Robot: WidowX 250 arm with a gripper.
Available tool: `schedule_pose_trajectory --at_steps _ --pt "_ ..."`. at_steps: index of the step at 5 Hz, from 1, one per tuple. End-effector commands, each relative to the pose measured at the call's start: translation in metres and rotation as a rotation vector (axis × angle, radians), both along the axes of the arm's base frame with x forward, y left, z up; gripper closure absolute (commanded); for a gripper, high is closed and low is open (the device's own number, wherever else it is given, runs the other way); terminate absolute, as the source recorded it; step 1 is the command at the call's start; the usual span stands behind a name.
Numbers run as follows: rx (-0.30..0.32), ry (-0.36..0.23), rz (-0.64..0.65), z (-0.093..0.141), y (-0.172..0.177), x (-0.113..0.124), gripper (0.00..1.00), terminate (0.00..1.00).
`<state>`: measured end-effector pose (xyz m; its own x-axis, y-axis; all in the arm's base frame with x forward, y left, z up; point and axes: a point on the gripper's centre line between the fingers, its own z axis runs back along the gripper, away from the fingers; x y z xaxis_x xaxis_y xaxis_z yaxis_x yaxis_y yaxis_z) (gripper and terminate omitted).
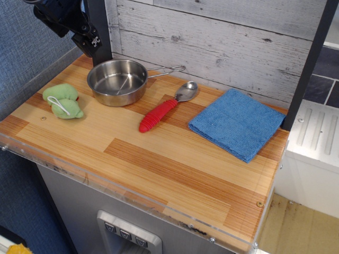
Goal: Move the blue cloth at the left edge of the table.
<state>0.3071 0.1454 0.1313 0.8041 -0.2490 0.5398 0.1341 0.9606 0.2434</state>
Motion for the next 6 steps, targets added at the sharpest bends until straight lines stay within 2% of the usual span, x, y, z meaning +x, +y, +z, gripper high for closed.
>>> schedule_pose_trajectory --at_steps 1,3,5,6 --pt "0.000 0.000 0.000 0.000 0.000 0.000 0.00 0.00" --pt "-0.025 -0.007 -0.140 0.007 -0.060 0.030 0.00 0.00" --pt "-0.049 0.009 -0.298 0.003 -0.122 0.053 0.00 0.00" --pt "-0.032 0.066 -0.388 -0.007 -0.152 0.060 0.00 0.00"
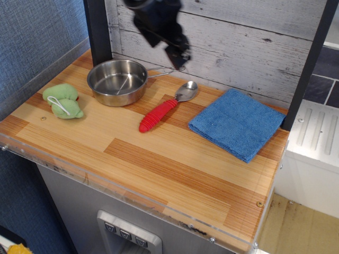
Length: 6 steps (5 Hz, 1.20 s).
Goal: Move the blue cloth at the left edge of the table.
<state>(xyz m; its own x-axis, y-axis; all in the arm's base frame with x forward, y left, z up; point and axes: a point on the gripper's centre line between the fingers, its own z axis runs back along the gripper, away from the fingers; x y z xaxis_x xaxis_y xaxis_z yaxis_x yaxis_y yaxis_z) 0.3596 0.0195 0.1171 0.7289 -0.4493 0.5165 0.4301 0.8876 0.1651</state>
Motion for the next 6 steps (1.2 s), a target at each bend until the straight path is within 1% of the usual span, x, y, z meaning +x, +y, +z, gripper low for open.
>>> schedule_pose_trajectory --at_steps 1,3,4,5,6 --pt "0.040 0.040 -0.186 -0.005 -0.054 0.013 0.00 0.00" --pt "0.070 0.114 -0.309 -0.032 -0.086 0.018 0.00 0.00" --pt "0.087 0.152 -0.344 -0.047 -0.092 0.019 0.00 0.00" --pt "0.123 0.205 -0.379 -0.064 -0.095 0.019 0.00 0.00" --pt "0.136 0.223 -0.393 -0.077 -0.096 0.021 0.00 0.00"
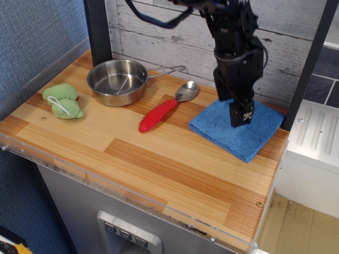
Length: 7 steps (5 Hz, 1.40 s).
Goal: Move the blue cloth at the left edge of the table.
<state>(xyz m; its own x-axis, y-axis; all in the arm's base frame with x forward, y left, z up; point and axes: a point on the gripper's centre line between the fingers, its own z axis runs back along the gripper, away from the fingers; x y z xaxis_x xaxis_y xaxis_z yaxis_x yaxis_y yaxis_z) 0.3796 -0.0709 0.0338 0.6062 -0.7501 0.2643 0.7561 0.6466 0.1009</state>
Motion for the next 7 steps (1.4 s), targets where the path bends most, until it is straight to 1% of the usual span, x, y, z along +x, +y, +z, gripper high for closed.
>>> schedule_pose_trajectory --at_steps 1,2,3,4,5,7 --pt "0.078 -0.010 -0.037 -0.002 -0.005 0.002 0.00 0.00" --pt "0.107 0.002 -0.036 -0.006 0.001 0.000 0.00 0.00" --pt "0.127 0.000 -0.030 -0.006 0.005 -0.007 0.00 0.00" --pt "0.140 0.001 -0.009 -0.003 0.012 -0.019 0.00 0.00" --pt "0.140 0.004 0.003 -0.003 0.013 -0.032 0.00 0.00" --pt "0.127 0.038 0.082 -0.006 0.019 -0.078 0.00 0.00"
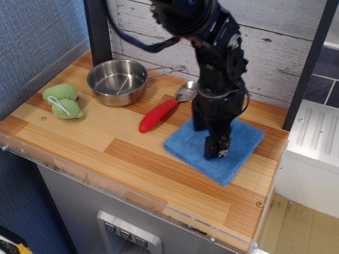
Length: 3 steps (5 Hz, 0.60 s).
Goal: Move the blue cloth at the left edge of the table.
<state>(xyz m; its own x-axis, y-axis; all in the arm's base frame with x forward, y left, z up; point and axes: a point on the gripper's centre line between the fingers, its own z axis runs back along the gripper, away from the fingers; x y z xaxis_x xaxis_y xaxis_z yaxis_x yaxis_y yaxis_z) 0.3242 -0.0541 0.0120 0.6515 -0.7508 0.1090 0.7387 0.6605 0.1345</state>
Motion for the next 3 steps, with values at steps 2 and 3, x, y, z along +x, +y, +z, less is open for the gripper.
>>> schedule_pose_trajectory --at_steps 2,3 --pt "0.016 0.013 0.072 0.011 -0.001 -0.065 0.00 0.00" --pt "0.010 0.021 0.064 0.011 -0.004 -0.070 0.00 0.00"
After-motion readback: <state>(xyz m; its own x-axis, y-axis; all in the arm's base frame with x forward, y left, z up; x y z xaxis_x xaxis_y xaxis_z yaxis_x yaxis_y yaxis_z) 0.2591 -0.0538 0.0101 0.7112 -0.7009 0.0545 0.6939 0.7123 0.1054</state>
